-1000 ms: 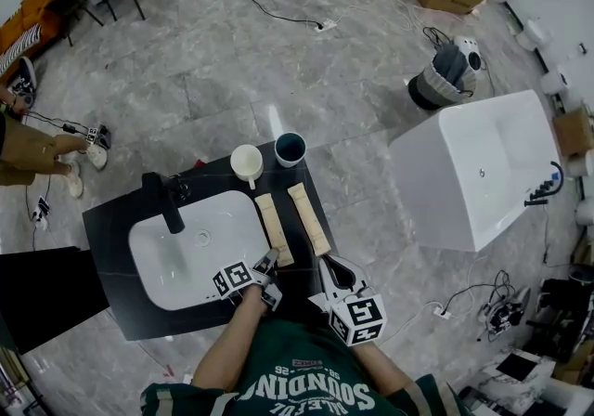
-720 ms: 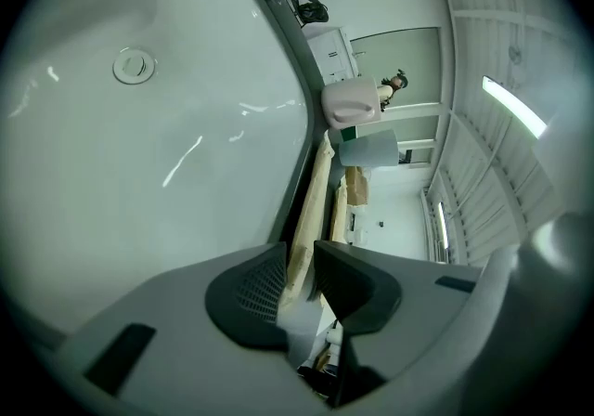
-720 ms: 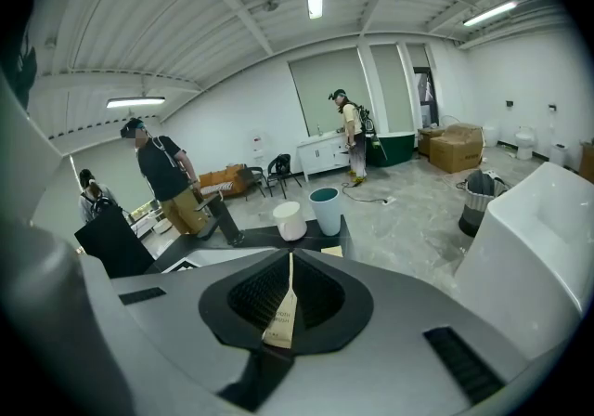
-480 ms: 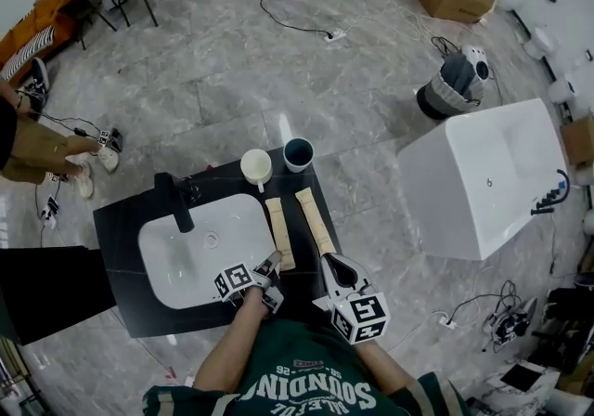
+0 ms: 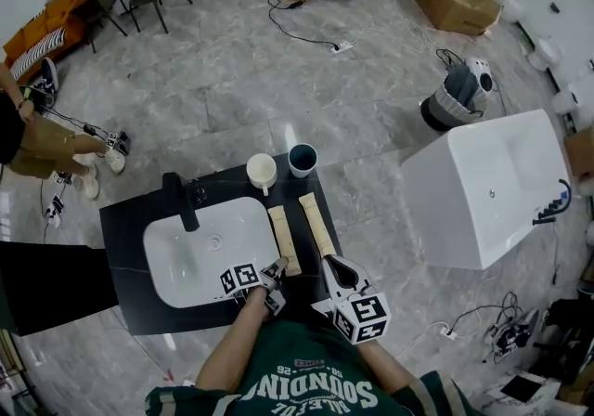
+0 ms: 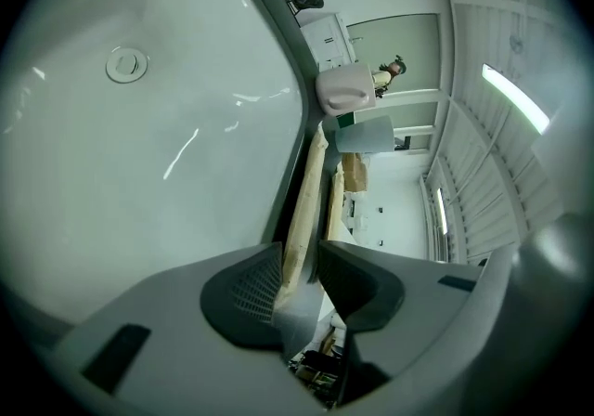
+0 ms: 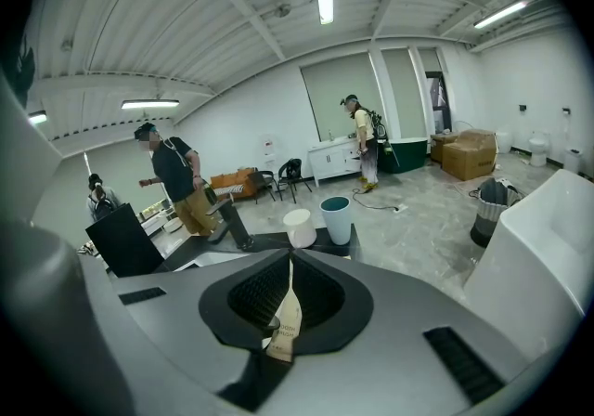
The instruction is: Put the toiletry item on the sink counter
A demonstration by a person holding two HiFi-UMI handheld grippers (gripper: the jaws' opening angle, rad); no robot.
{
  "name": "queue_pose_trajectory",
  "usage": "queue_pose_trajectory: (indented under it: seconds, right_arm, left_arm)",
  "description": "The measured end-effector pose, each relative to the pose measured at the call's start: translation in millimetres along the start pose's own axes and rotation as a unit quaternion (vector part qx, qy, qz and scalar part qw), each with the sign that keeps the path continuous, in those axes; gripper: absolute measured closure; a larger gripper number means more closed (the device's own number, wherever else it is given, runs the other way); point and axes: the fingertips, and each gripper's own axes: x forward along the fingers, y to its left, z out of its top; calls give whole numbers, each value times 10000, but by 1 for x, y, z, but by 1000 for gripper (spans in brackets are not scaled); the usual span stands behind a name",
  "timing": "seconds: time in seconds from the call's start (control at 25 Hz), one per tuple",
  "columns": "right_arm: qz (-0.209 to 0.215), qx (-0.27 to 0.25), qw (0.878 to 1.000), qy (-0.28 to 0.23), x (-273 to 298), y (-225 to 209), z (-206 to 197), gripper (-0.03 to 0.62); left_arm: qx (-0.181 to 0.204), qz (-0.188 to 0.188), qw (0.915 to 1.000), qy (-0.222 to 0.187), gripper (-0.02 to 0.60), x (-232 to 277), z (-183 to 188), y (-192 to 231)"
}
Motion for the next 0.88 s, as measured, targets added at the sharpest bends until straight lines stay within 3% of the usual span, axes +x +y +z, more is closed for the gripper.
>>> queue_pose_trajectory:
  seconds: [0.4,0.72,0.88]
  right_arm:
    - [116,-75,9999,-11,-3,5,3,551]
    - [136,-86,9999,-14,-5,7,1,551]
    - [205,-132,9997,-27,-3,11,4,551]
  left_arm:
    - [493,91,9982,317,415,8,-5,-8]
    - [1554,636,9857,156,414,-3,3,-11]
    - [2059,624,9766,-73,416,-16,12,-25]
